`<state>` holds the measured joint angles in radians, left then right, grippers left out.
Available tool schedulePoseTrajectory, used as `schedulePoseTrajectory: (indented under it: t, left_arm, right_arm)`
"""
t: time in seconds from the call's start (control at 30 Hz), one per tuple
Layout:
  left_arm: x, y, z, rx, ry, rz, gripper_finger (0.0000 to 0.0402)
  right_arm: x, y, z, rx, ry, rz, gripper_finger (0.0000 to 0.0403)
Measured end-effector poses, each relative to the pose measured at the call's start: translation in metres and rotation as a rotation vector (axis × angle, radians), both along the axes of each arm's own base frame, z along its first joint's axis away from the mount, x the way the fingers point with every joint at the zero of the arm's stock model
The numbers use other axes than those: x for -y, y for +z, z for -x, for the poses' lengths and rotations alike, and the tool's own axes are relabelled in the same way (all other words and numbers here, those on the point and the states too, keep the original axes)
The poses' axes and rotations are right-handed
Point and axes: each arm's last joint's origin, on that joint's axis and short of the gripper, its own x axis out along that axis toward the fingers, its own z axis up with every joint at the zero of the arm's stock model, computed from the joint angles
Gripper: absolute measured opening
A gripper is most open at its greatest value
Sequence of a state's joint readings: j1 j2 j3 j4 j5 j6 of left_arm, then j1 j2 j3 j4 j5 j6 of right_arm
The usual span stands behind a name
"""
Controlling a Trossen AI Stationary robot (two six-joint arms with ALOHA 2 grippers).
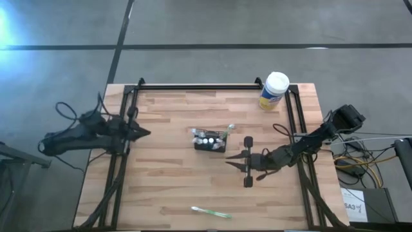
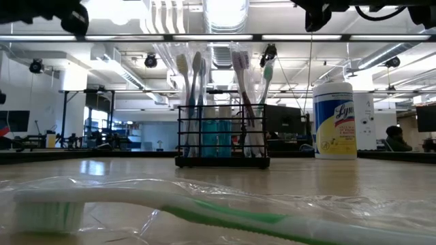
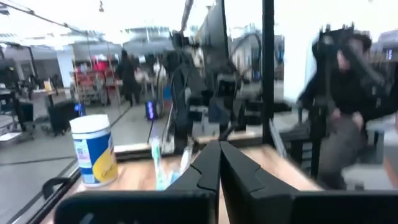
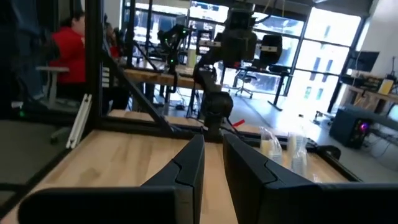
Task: Pick & Place toothbrushing station
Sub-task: Put the green toothbrush into the wire organizer
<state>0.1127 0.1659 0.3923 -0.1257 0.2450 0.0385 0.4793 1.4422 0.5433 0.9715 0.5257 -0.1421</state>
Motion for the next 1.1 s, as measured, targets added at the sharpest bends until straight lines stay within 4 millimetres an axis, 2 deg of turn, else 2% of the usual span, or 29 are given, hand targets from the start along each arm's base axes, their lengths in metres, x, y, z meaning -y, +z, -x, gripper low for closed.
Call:
schedulePoseTrajectory:
  t: [0.2, 0.27, 0.4, 0.5, 0.57, 0.77, 0.9, 1.1]
  left_arm:
    - [-0.001, -0.037, -0.005, 0.039, -0.007, 0.045, 0.001]
    - [-0.001, -0.042, -0.005, 0.059, -0.007, 0.042, 0.0016]
    - [-0.001, -0.048, -0.006, 0.058, -0.007, 0.043, 0.0019]
    - [-0.001, -0.049, -0.006, 0.048, -0.007, 0.054, 0.0016]
    - [-0.001, -0.048, -0.006, 0.053, -0.009, 0.059, 0.0013]
    - [0.002, -0.049, -0.005, 0.047, -0.107, 0.039, 0.0005]
    - [0.003, -0.049, -0.005, 0.031, -0.127, 0.097, 0.001]
    - [0.002, -0.049, -0.005, 0.023, -0.11, 0.155, 0.0013]
  right_arm:
    - [-0.001, 0.006, -0.003, 0.017, -0.002, -0.043, 0.0054]
    - [-0.003, 0.01, -0.004, 0.031, 0.036, -0.023, 0.0054]
    - [-0.013, 0.033, -0.01, 0.117, 0.264, 0.02, 0.0054]
    - [-0.016, 0.053, -0.014, 0.142, 0.269, 0.01, 0.0054]
    - [-0.017, 0.059, -0.02, 0.052, 0.221, -0.005, 0.0054]
    - [-0.021, 0.078, -0.036, -0.383, 0.032, -0.128, 0.0054]
    - [-0.03, 0.08, -0.047, -0.614, -0.05, -0.192, 0.0054]
    - [-0.054, 0.091, -0.07, -0.708, -0.073, -0.23, 0.0054]
